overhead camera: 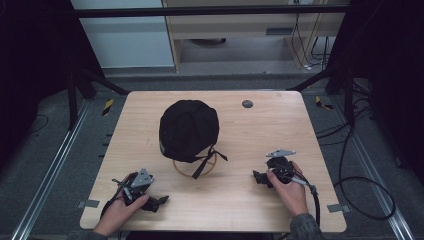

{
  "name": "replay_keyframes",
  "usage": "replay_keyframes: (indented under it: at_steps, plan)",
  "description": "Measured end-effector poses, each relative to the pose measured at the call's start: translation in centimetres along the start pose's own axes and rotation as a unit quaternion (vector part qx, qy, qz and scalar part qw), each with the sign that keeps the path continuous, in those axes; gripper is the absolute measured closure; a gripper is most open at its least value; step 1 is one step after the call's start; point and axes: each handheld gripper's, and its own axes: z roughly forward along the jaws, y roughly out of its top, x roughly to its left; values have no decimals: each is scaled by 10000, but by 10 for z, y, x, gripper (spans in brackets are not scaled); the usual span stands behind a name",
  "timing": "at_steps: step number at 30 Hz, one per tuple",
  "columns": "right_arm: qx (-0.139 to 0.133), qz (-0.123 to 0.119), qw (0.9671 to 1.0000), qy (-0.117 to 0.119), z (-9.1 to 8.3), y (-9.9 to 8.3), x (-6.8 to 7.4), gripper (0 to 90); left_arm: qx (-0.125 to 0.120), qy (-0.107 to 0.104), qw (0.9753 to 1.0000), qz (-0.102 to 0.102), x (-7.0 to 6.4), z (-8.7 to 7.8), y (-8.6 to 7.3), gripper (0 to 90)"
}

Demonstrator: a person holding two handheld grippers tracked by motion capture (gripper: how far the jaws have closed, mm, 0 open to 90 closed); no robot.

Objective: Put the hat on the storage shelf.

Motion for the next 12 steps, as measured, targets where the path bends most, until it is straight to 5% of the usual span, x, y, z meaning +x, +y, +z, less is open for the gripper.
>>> replay_keyframes:
  at_steps: [7,12]
  plan:
    - [-474,25,9985,-269,5,-10,5,55,1,-8,10000,3,0,0,0,0]
    - [-472,33,9985,-279,5,-11,6,55,0,-11,10000,5,0,0,0,0]
